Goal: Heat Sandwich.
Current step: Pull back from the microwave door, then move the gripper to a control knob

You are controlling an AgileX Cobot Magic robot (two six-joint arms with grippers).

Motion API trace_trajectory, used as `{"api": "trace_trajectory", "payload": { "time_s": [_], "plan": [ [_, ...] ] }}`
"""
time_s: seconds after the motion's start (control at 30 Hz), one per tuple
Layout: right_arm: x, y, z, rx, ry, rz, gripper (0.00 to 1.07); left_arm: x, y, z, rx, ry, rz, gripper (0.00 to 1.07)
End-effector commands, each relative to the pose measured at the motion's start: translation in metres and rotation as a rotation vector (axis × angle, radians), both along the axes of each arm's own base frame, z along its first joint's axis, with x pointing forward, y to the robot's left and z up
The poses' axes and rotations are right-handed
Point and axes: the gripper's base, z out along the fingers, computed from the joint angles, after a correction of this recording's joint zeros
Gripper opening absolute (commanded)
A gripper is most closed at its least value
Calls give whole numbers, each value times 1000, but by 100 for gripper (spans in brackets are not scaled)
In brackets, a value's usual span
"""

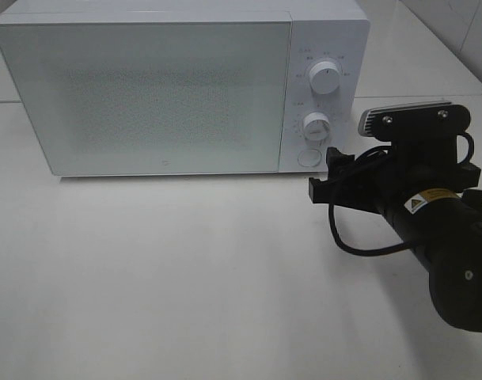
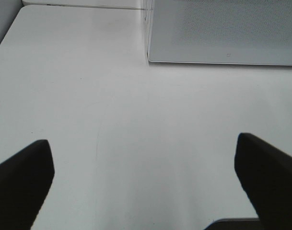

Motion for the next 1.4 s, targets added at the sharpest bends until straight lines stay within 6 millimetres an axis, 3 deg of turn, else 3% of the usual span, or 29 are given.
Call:
{"api": "trace_trajectory", "payload": {
  "time_s": [0.03,0.37,0.63,1.1,1.4],
  "plan": [
    [6,4,5,11,-37,-4,74,-2,0,0,-2,-32,0,98],
    [37,9,-6,49,-32,-45,74,-2,0,0,-2,-32,0,98],
    [61,25,-18,48,-16,-20,74,-2,0,0,-2,-32,0,98],
    [104,24,-25,66,-27,-57,74,-2,0,0,-2,-32,0,98],
    [105,25,-26,68,-26,-56,74,-2,0,0,-2,-32,0,98]
  ]
}}
